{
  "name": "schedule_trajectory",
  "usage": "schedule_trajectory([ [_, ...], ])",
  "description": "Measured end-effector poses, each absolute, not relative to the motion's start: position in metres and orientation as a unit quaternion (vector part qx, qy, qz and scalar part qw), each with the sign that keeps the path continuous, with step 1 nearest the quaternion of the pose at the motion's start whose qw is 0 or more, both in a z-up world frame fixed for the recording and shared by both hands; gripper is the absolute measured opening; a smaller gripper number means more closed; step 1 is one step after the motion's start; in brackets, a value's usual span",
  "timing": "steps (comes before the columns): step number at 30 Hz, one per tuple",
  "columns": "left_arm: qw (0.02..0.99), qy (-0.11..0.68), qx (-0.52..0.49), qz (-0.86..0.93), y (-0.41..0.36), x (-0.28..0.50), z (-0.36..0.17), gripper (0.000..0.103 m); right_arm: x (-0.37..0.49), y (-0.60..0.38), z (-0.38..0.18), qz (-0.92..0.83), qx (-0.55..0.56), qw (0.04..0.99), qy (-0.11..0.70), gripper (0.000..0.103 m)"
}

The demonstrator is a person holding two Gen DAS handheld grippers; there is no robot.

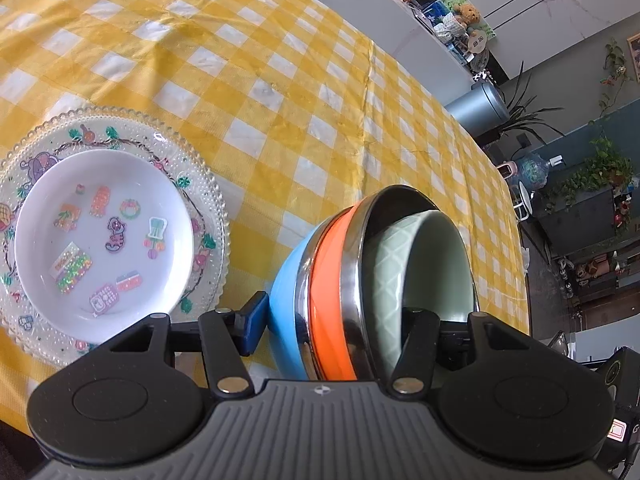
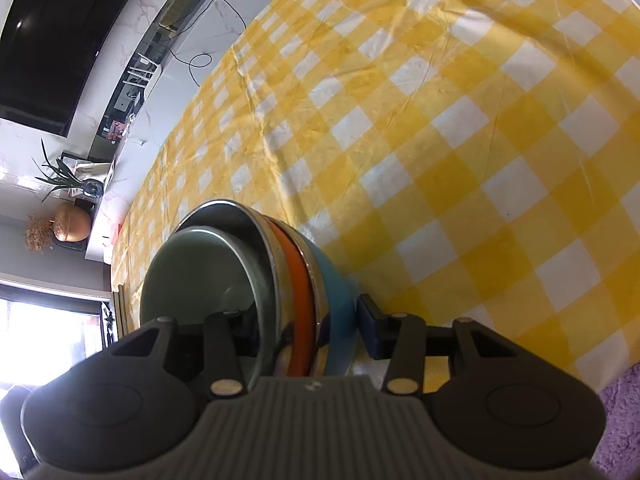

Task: Organize plates and bowls
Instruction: 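Lift the nested bowls with both grippers and lower them onto the plate stack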

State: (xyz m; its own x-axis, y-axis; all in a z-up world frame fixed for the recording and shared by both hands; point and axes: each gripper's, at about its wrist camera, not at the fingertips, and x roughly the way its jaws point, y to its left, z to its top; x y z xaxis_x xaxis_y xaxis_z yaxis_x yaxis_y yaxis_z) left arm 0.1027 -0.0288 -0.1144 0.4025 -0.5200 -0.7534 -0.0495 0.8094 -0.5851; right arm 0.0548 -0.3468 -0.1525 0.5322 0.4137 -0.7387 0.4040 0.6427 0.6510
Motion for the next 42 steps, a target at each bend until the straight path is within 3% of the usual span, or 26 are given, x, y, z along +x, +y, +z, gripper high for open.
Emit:
schedule_trajectory([
  [12,0.800,0.501,-0.283,-0.169,-0.018,0.085,-0.094,0.062,0.037,-0.343,-0.125,0.012,0.406,0.789,0.460,0.045],
  [42,0.809,0.447,-0.371,-0.092,0.121,0.077,-0.081,0.062,0.081,-0.204,-0.092,0.118,0.318,0.808,0.481,0.045],
])
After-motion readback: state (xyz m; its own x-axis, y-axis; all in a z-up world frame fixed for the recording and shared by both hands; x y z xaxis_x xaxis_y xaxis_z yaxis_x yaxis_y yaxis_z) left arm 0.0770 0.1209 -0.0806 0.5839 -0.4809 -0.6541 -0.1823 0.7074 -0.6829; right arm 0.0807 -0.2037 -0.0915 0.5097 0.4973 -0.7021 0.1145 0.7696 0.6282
